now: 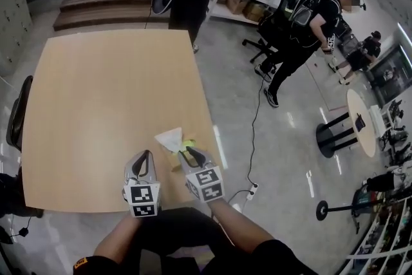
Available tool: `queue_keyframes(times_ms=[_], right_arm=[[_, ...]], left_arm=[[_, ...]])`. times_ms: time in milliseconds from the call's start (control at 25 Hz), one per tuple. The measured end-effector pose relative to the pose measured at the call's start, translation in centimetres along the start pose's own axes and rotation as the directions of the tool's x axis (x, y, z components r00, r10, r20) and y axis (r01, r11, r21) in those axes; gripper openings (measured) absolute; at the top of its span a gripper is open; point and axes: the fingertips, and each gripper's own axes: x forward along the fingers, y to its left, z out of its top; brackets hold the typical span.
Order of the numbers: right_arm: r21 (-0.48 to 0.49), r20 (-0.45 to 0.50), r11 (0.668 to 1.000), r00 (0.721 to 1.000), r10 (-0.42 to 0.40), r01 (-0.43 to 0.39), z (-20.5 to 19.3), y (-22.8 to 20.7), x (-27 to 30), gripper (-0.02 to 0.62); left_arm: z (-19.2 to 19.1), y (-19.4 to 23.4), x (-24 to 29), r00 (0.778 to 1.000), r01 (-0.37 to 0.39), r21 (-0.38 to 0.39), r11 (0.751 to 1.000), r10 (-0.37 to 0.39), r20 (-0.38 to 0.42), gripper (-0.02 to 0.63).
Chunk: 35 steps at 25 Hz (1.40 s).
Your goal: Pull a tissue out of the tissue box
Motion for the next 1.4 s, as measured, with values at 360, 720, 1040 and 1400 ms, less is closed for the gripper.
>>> queue_keyframes(times_ms=[360,720,1040,1400], right_arm=[[0.013,-0.148,1.0,0.989,0.018,-0.016,-2.7,-0.5,4.5,0.173],[0.017,-0.261,1.0,0.965,0.013,-0.009,-5.1,-0.1,7.0,0.164],[0.011,-0.254,1.0,0.967,-0.015,0.018,-5.1,-0.4,6.8,0.017],[0.043,-0.041,0.996,0.996,-0.076,0.078,0.3,-1.1,3.6,0.011]], left_arm=[[-1.6,1.4,4.0,0.999,-0.008,0.0,1.0,0.008,-0.044,0.018],[-3.1,2.0,5.0,0.996,0.003,-0.018,1.0,-0.004,-0.085,0.017],[-3.4,2.1,4.7,0.996,-0.004,-0.033,0.999,0.001,-0.092,0.018],[-2.1,1.7,3.6,0.999,-0.009,-0.045,0.999,0.007,-0.043,0.017]])
